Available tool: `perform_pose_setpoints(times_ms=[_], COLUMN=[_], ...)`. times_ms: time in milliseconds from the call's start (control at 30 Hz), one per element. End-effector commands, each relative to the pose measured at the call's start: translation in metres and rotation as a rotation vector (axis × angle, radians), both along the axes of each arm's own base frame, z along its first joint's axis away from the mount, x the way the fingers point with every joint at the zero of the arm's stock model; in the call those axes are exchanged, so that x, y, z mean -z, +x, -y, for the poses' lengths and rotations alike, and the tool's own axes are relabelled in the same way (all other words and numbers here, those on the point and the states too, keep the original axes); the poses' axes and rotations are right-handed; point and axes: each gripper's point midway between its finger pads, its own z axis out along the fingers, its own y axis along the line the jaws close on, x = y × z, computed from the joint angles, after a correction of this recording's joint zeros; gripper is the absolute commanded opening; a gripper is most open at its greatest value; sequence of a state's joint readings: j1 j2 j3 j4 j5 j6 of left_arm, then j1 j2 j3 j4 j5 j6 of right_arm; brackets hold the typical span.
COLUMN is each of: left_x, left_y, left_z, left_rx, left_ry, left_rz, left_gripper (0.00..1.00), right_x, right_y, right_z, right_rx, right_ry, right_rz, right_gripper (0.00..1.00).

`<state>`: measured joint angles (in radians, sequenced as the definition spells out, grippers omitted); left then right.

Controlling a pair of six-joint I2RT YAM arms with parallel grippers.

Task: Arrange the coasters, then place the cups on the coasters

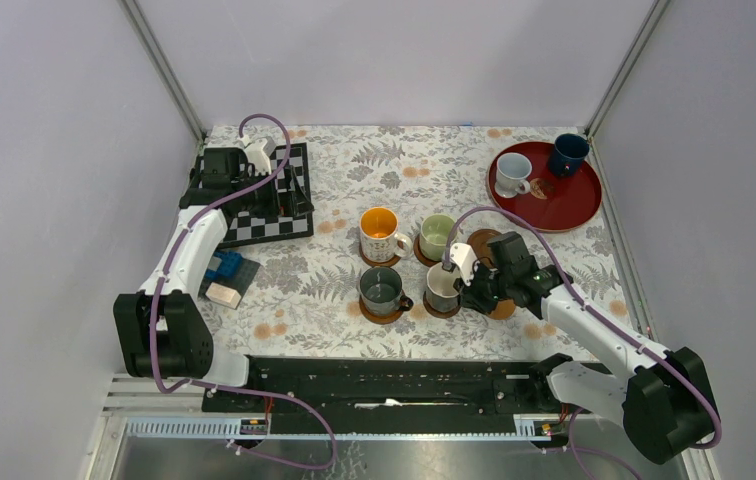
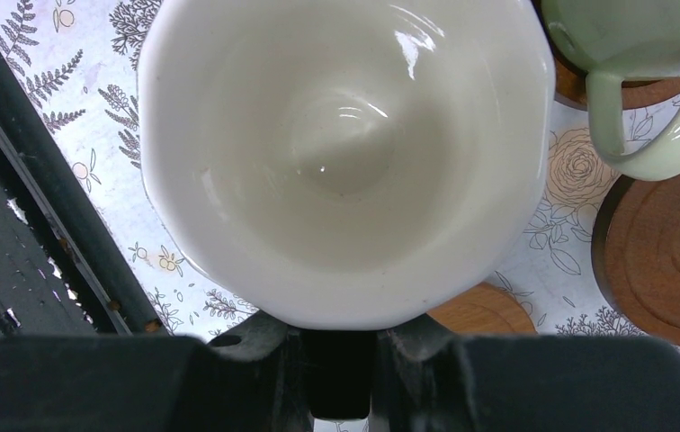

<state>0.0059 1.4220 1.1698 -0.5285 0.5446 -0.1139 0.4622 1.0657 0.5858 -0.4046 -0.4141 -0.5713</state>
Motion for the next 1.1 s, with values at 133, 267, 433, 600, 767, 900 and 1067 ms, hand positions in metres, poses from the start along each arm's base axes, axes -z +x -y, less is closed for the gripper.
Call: perform_pose_setpoints(times_ms=[133,267,433,600,767,900,1067], left_x=[-0.015,-0.016,-0.016,-0.015,-0.016,-0.018,-0.019], left_y=[0.006,0.006,0.005,0.005,0.005,0.004,0.003], left_z=[0.001,0.000,0.000,0.001,0.002,0.001,0.002], left_rx=[-0.002,-0.002,-0.002,0.002,0.005,0.005,0.006], left_ry=[-0.003,-0.002,-0.001,-0.003,-0.006,-0.005,-0.007], left_rz=[0.063,0.066,0.066,0.065,0.067,0.072,0.075], left_gripper=[0.99,0.99,0.99,0.99,0.99,0.99,0.99], right_x=[0.001,-0.002,-0.010,-0.032,-0.067,-0.094,-0.104], right_y=[-0.010,-0.015,-0.018,-0.027,-0.027,-0.011,0.017], right_z=[-0.004,-0.003,-0.001,0.000,-0.009,-0.015,-0.007], right_rx=[-0.037,-0.049,-0.060,-0.095,-0.114,-0.053,0.021], right_ry=[0.012,0.008,0.000,-0.004,0.052,0.082,0.091], right_rz=[-0.019,-0.029,-0.034,-0.068,-0.046,-0.016,-0.028], right_gripper=[0.39,0.53,0.74,0.89,0.93,0.94,0.75])
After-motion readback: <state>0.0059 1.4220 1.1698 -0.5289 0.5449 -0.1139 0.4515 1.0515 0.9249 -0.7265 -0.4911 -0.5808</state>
